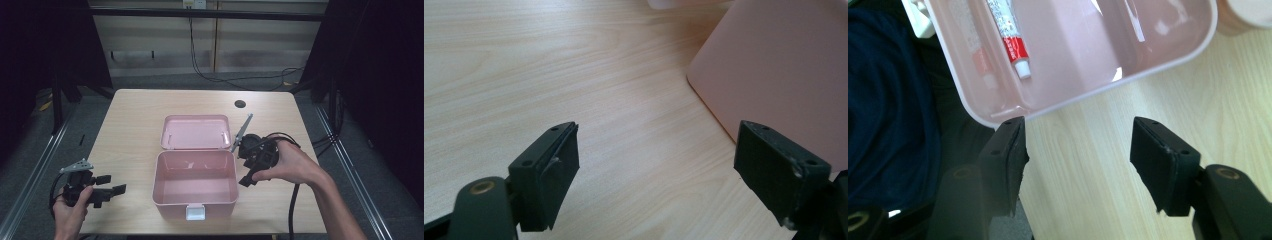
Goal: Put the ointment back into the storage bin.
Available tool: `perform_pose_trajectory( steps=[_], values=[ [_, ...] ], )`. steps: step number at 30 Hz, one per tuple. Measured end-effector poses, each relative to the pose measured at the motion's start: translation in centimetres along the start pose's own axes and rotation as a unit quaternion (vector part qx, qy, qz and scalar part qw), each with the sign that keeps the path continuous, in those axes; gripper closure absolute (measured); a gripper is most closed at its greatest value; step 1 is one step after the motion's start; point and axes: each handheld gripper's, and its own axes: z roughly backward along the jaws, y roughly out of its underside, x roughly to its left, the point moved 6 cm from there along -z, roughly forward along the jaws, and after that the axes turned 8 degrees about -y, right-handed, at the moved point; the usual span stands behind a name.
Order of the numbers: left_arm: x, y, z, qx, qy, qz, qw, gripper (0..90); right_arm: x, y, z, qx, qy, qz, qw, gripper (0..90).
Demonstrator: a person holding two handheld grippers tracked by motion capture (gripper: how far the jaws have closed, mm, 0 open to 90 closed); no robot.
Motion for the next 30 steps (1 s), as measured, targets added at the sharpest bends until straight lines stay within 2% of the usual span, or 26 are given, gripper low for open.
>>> perform_pose_trajectory(
  steps=[6,9,13,18,24,30],
  values=[
    [0.0,0.0,0.0,0.000,-0.001,0.000,1.0000,18.1,-0.5,1.1,-0.5,-0.002,0.004,-0.022,0.9997,39.4],
    [0.0,0.0,0.0,0.000,0.000,-0.001,1.0000,18.1,-0.9,1.7,-0.9,-0.013,0.003,-0.033,0.9994,39.4],
    [0.1,0.0,0.0,0.000,-0.001,-0.001,1.0000,18.1,-1.3,3.2,-1.6,-0.017,0.007,-0.054,0.9984,39.4],
    [0.0,0.0,-0.1,0.002,-0.001,0.000,1.0000,18.1,-1.6,4.6,-2.3,-0.028,0.003,-0.067,0.9973,39.6],
    [0.1,0.0,-0.1,0.003,0.000,0.000,1.0000,18.1,-2.1,6.1,-3.4,-0.023,0.005,-0.089,0.9958,39.6],
    [0.0,0.0,-0.1,0.002,0.000,0.001,1.0000,18.1,-2.4,7.3,-4.5,-0.015,0.002,-0.093,0.9955,38.9]
  ],
)
